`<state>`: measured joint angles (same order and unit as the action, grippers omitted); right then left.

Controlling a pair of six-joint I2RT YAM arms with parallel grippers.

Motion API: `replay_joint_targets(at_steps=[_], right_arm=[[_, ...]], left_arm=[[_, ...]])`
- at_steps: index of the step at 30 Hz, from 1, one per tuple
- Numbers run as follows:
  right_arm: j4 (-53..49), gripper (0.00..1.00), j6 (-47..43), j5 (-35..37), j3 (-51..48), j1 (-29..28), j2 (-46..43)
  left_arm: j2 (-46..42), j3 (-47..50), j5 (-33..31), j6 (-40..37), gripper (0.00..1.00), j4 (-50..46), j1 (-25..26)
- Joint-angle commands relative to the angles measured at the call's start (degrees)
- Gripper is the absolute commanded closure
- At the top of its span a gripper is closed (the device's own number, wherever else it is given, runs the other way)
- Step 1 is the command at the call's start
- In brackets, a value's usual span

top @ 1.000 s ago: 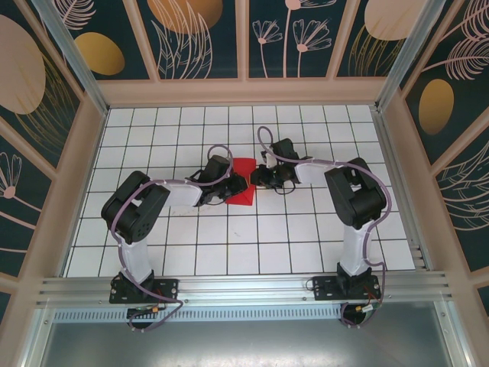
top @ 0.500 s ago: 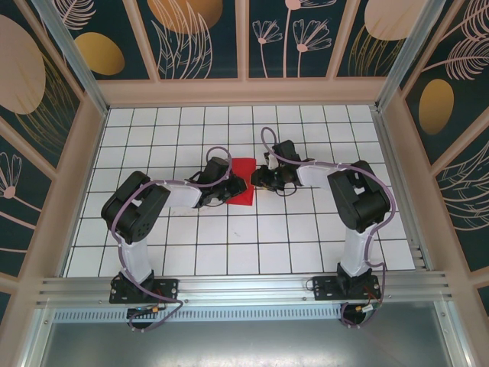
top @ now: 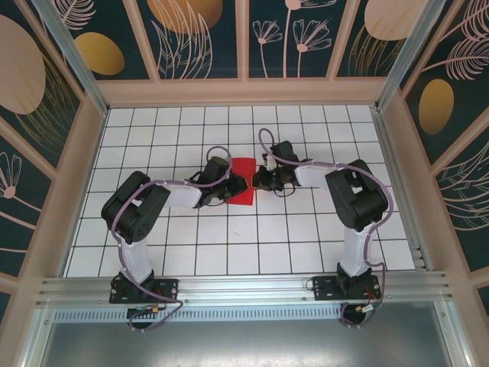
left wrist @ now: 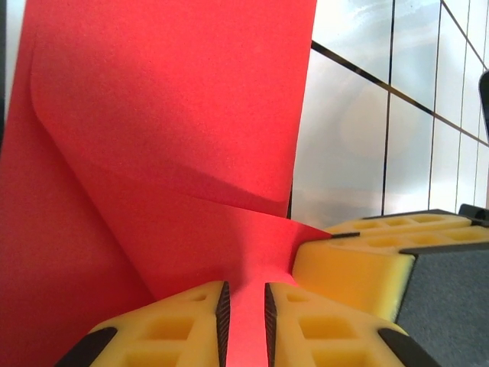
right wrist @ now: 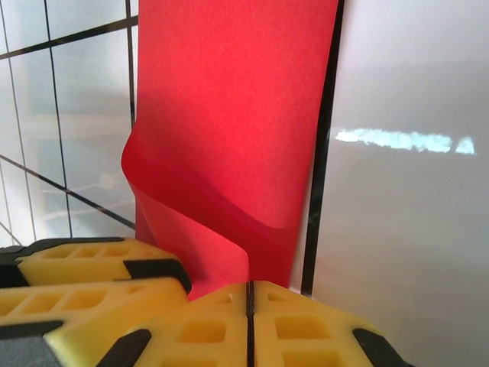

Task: Fold a paper plane with a square sheet of paper (pick it up from the middle)
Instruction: Fold the triangle a second time at the center of the table.

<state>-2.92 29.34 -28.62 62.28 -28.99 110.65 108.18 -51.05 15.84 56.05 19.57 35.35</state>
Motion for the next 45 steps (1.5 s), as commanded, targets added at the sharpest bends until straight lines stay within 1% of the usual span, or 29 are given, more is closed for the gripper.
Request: replay_joint_targets(at_steps=[1,8,13,23,45], right_arm=[[-0.2,0.90,-2.1,1.9,1.7,-0.3,1.7],[0.0,0.90,-3.2,2.6,2.1,-0.2,2.9],[-0.1,0.90,-3.7,2.6,2.1,-0.2,3.1],[0.5,0.90,-4.4,1.8,2.2,-0.1,2.7],[3.9,0.89,-6.1,-1.3,0.7,-0.2,-0.1]], left_arm=[[-0.9,0.3,1.3,0.6,0.75,1.8,-0.2],[-2.1,1.4,4.5,0.9,0.71,4.9,-0.1],[-2.3,2.1,5.7,1.2,0.70,6.2,-0.1],[-0.8,2.0,4.8,0.6,0.74,3.7,-0.1],[-0.7,2.8,3.9,0.1,0.76,2.5,-0.1]])
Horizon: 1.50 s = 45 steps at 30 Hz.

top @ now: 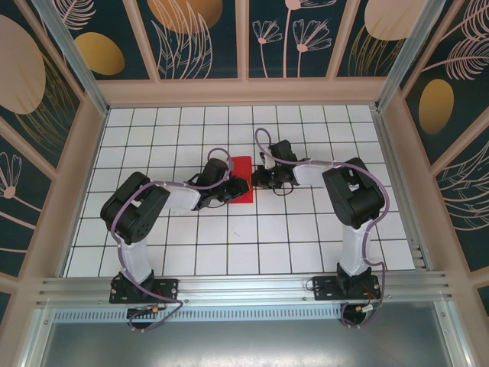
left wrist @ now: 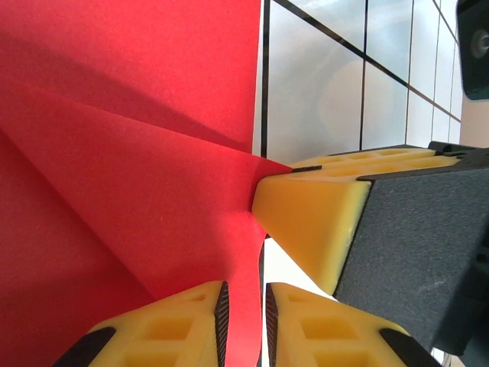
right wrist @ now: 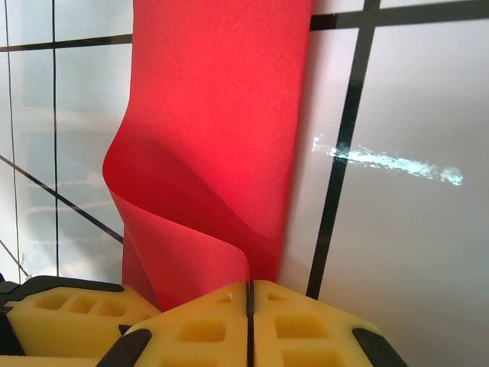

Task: Fold a paper plane with a square sheet of paper (pick it up from the middle)
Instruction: Fold the triangle a second time at the center of the table.

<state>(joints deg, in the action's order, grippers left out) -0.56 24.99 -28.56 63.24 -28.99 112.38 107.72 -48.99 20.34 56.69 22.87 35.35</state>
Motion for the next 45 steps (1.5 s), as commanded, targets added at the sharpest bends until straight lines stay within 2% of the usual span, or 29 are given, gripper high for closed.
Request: replay_joint_targets(at_steps=[1,19,45], right_arm=[[1.5,0.89,-1.9,-1.3,-0.1,-0.2,-1.6],[2.9,0.89,-2.8,-3.6,-0.1,-0.3,-0.4],[2.2,0.89,-2.3,-1.6,2.8,-0.5,3.2]], left_arm=[[-0.2,0.7,-0.7,-0.5,0.76,-0.8,-0.1],[-0.9,1.4,-1.7,-0.6,0.80,-1.3,-0.2],[-0.4,1.4,0.8,-0.4,0.77,0.4,-0.1]])
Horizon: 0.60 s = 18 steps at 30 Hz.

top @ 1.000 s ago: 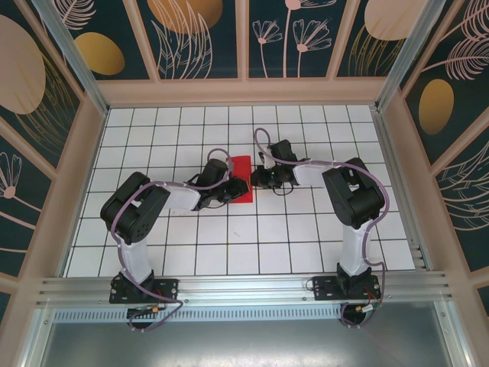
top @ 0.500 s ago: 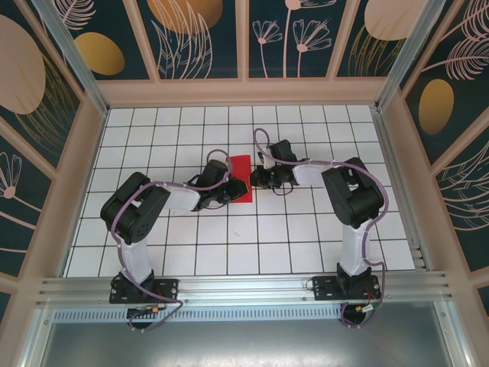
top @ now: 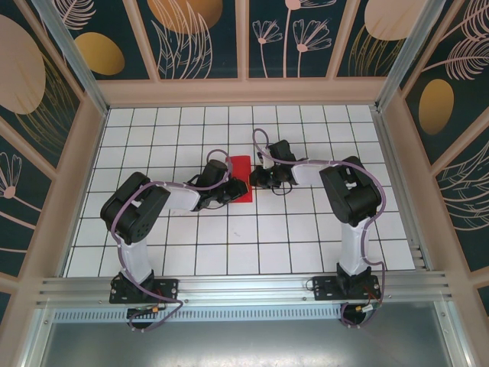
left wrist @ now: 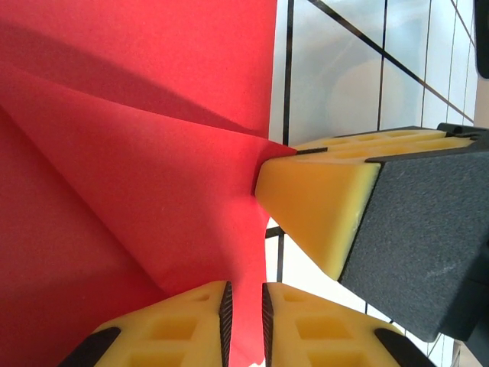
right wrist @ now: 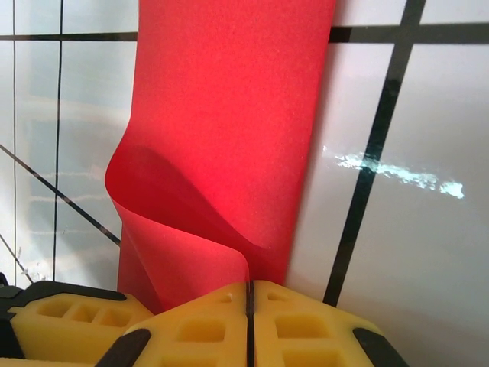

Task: Fold a paper plane with a square sheet of paper (pick it up from the middle)
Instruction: Fold the triangle a second time at the center of the table.

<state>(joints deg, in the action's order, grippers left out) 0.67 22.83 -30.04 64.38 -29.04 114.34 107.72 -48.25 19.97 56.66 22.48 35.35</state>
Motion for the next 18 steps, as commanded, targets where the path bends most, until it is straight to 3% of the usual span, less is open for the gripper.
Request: replay_joint_targets(at_steps=[1,18], right_arm=[[1.1,0.89,-0.1,-0.1,1.6,-0.6,1.3],[1.6,0.89,0.3,0.7,2.0,-0.8,2.0]], left_arm=[[-0.4,0.6,1.2,-0.5,0.77,0.9,-0.1],[-0.3,0.7,1.4,-0.7,0.74,1.4,-0.1]])
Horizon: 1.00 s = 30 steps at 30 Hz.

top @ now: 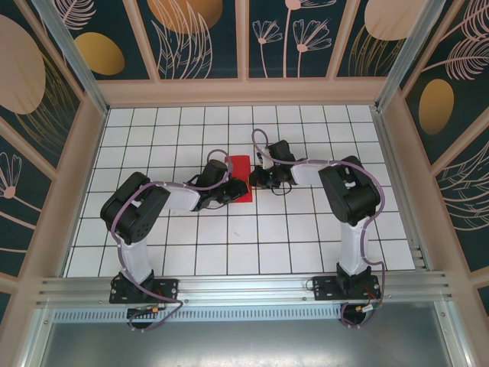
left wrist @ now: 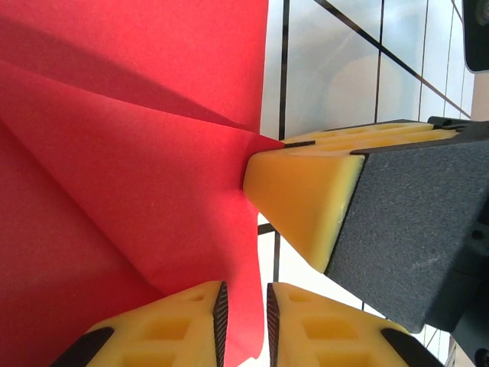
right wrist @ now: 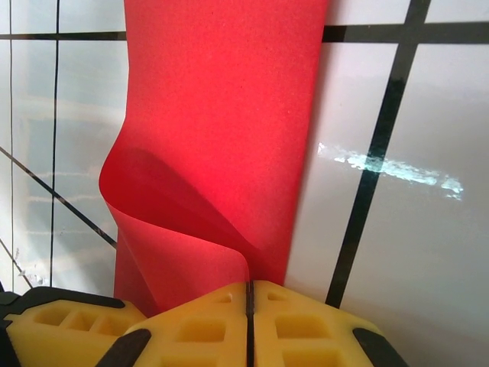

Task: Fold a paper plane with a square sheet of paper (pick it up from the middle)
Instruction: Fold the triangle a second time at the center of the table.

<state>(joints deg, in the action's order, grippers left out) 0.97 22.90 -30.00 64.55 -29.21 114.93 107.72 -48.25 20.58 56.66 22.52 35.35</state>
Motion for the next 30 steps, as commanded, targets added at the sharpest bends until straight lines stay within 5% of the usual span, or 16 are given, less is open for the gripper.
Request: replay_joint_targets(at_steps=[1,30], right_arm=[[1.3,0.89,0.4,0.7,1.8,-0.8,1.6],[-5.3,0.89,4.0,2.3,5.0,-0.9,5.0]], left_arm=[[-0.2,0.8,0.9,-0.7,0.74,1.4,-0.1],[1.3,-0.4,-2.4,-0.6,0.78,-1.6,-0.2]])
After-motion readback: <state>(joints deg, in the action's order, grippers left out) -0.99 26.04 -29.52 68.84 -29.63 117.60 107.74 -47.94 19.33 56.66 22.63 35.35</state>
